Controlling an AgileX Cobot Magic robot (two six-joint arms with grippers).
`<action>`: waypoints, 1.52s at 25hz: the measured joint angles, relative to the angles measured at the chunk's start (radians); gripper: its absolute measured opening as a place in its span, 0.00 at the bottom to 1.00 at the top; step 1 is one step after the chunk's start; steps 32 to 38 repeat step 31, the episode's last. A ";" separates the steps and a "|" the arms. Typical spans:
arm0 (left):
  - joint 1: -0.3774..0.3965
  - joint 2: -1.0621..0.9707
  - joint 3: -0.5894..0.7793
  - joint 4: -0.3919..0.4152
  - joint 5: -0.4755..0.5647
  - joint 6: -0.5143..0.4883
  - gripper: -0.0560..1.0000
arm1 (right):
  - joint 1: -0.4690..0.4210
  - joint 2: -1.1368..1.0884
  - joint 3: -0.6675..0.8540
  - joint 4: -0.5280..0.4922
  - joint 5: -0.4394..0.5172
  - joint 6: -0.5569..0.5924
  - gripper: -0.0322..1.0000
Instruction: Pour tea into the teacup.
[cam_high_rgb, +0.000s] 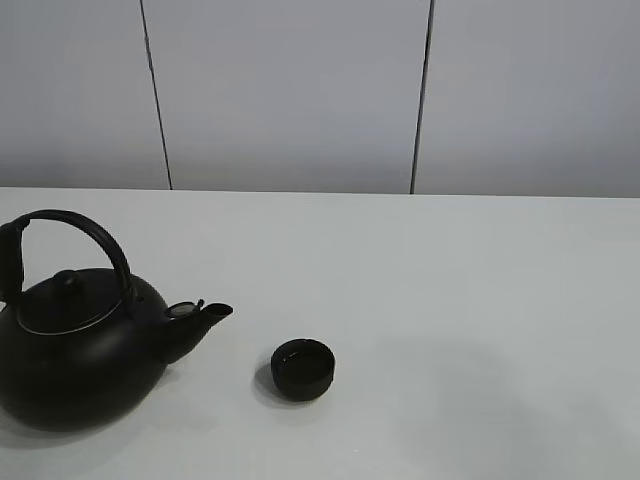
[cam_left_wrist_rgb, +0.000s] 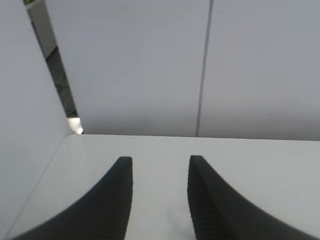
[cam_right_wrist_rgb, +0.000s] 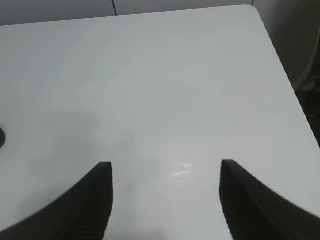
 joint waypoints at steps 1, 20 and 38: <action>0.000 -0.045 -0.010 -0.037 0.067 0.008 0.31 | 0.000 0.000 0.000 0.000 0.000 0.000 0.45; -0.001 -0.585 0.415 0.018 0.336 -0.065 0.31 | 0.000 0.000 0.000 0.004 0.000 0.000 0.45; -0.062 -0.584 0.576 0.036 0.286 -0.064 0.31 | 0.000 0.000 0.000 0.004 0.000 0.000 0.45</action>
